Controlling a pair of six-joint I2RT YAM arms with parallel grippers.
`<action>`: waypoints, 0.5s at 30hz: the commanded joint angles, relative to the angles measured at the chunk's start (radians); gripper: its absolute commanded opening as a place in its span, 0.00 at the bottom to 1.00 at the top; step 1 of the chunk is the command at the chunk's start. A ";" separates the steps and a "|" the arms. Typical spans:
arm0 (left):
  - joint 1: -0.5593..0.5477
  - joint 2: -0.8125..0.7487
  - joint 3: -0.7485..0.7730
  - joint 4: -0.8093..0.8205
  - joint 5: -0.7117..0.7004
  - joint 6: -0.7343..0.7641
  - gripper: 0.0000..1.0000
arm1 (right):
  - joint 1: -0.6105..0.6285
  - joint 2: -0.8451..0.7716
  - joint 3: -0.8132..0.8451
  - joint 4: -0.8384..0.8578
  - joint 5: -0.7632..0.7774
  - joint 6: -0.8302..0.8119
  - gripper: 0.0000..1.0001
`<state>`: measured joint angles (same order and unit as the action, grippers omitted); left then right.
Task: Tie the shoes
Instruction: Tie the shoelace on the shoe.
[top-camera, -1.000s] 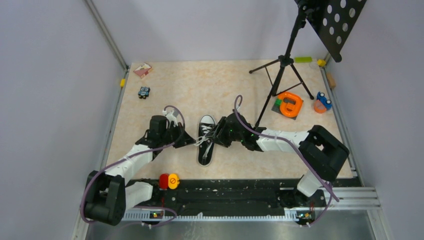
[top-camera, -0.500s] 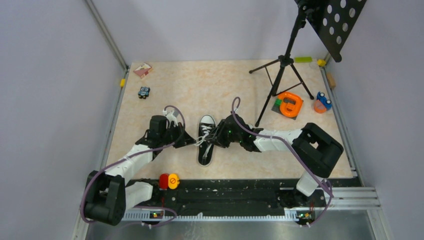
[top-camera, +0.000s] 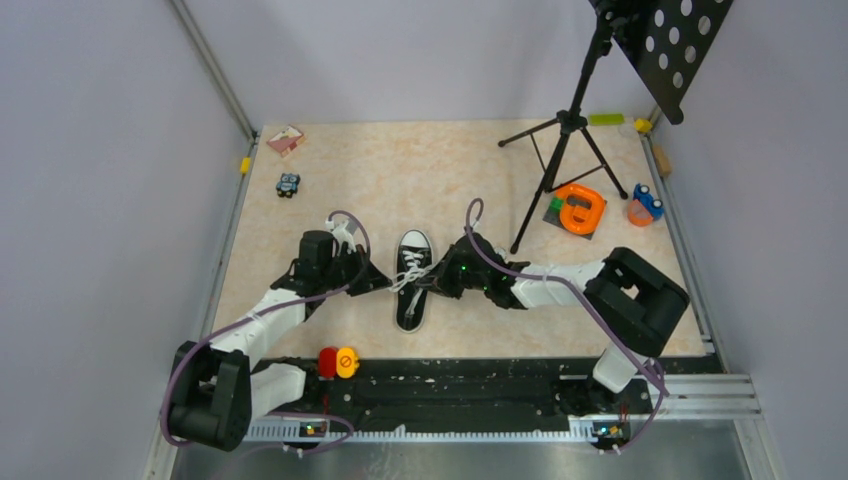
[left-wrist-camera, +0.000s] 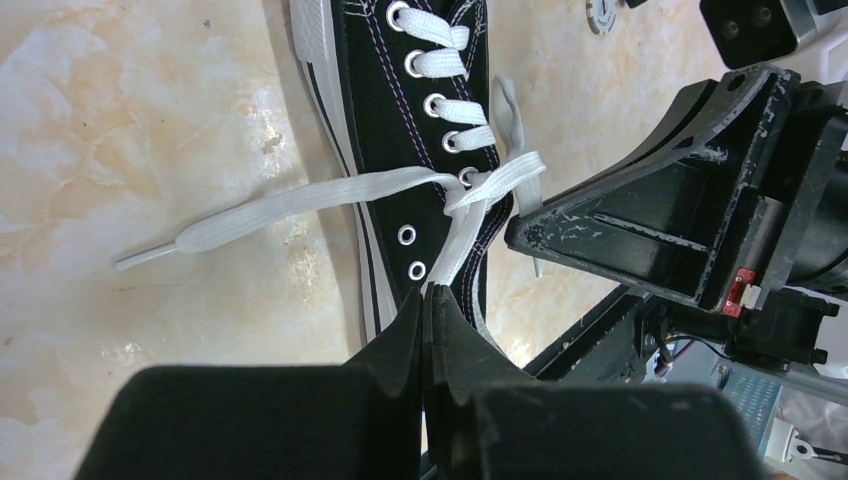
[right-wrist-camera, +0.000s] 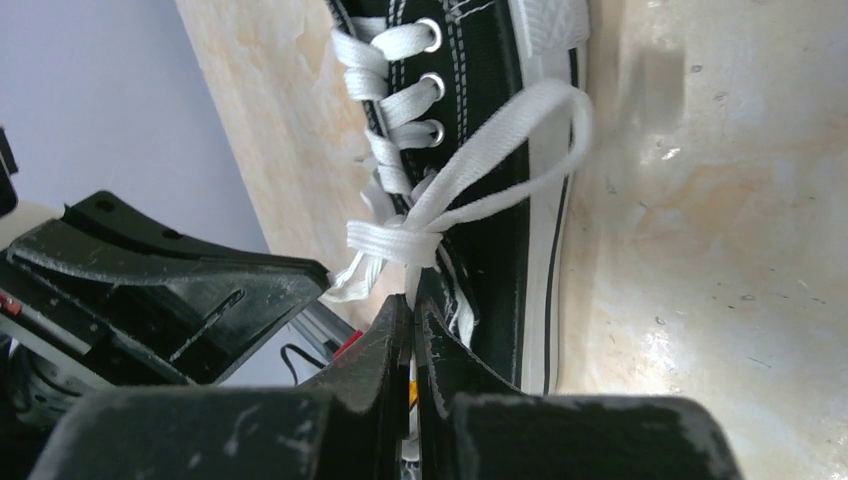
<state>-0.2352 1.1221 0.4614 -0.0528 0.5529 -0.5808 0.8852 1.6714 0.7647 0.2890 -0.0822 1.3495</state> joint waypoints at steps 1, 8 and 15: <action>0.000 0.005 0.005 0.044 0.007 -0.005 0.00 | -0.005 -0.059 0.018 0.016 -0.055 -0.076 0.00; 0.000 0.002 0.005 0.043 -0.008 -0.009 0.00 | -0.005 -0.075 0.066 -0.078 -0.150 -0.183 0.00; 0.000 0.015 0.012 0.072 -0.006 -0.012 0.00 | -0.005 -0.058 0.105 -0.164 -0.220 -0.248 0.00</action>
<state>-0.2352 1.1225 0.4614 -0.0456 0.5488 -0.5865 0.8852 1.6390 0.8291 0.1661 -0.2527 1.1591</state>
